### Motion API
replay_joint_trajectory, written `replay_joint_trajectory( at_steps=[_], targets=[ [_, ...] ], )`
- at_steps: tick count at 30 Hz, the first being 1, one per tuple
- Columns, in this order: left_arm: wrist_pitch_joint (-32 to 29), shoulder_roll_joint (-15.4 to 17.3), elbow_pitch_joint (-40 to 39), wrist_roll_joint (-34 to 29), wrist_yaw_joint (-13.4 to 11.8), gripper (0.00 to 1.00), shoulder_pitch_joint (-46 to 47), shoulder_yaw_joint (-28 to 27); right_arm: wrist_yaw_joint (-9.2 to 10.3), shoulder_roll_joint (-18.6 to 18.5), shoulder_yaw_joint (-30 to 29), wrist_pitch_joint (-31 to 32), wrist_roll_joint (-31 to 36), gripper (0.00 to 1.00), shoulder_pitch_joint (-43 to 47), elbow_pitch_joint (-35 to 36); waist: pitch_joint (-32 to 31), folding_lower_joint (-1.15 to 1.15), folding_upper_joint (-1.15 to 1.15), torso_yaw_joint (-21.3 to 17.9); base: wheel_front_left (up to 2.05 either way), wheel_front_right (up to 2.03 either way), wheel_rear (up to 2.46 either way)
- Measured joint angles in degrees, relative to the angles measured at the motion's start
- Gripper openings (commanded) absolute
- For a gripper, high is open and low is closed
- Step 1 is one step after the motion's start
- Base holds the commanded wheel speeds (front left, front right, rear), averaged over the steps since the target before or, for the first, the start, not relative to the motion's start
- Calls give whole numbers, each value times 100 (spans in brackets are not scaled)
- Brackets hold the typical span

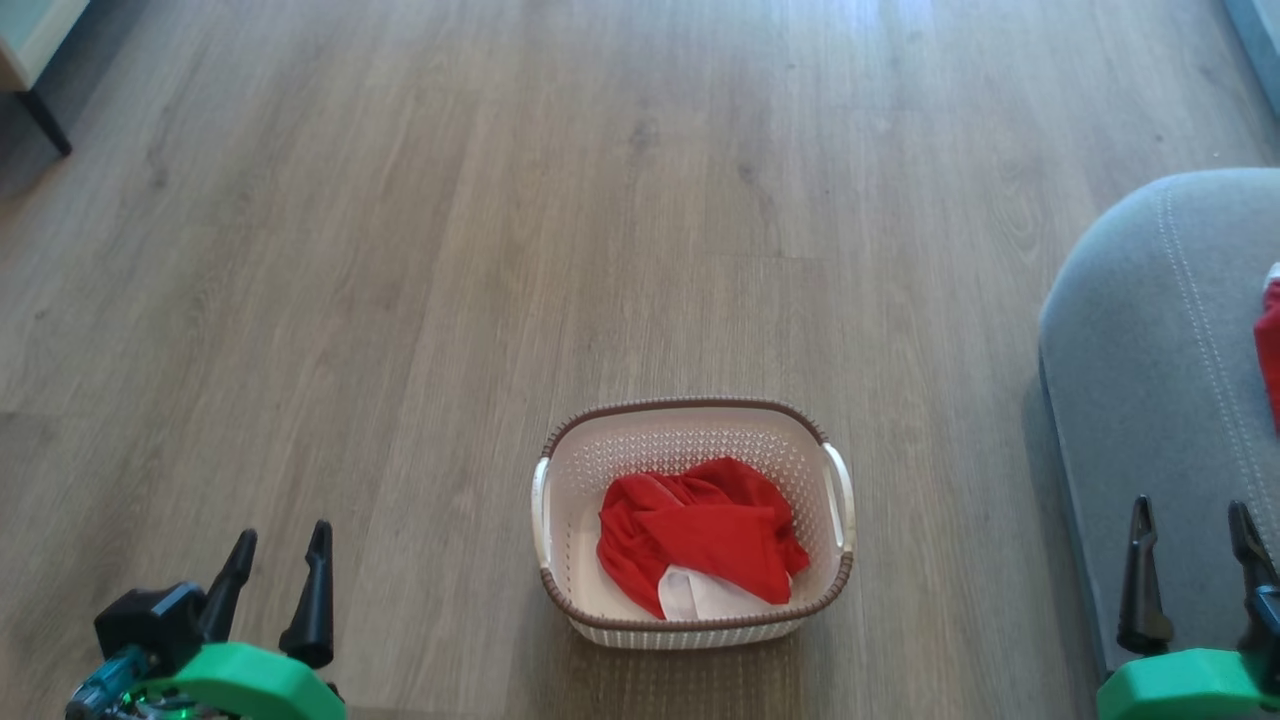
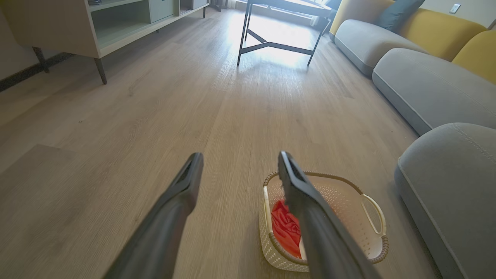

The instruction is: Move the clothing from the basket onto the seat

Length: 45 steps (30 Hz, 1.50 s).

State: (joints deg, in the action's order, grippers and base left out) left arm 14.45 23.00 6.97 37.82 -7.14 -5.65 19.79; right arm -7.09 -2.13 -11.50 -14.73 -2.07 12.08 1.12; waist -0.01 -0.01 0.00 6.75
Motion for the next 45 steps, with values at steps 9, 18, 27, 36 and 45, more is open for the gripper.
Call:
replay_joint_trajectory(
  at_steps=[9, 18, 27, 36, 45],
  targets=[
    [-1, -13, 1, 0, 11, 100, 4, -7, 0, 0, 20, 0, -45, 100, -2, 0, 87, 0, 0, -180, 0, 0, 0],
    [-1, -31, 11, -1, 57, 100, 24, -10, 0, 0, 20, 0, -44, 100, -7, 2, 141, 0, 0, -241, 0, 0, 0],
    [0, -66, 58, -49, 108, 100, 30, -11, 0, 0, 15, 0, -44, 100, -7, 2, 135, 1, 0, -239, 0, 0, 0],
    [0, -74, 46, -102, 160, 100, 115, -24, 0, 0, 26, 0, -44, 100, -69, 57, 323, 0, 0, -274, 0, 0, 0],
    [-2, -53, 4, -102, 368, 100, 714, -23, 0, 0, 25, 0, -45, 100, -349, 181, 840, 1, 0, -318, 0, 0, 0]
  ],
)
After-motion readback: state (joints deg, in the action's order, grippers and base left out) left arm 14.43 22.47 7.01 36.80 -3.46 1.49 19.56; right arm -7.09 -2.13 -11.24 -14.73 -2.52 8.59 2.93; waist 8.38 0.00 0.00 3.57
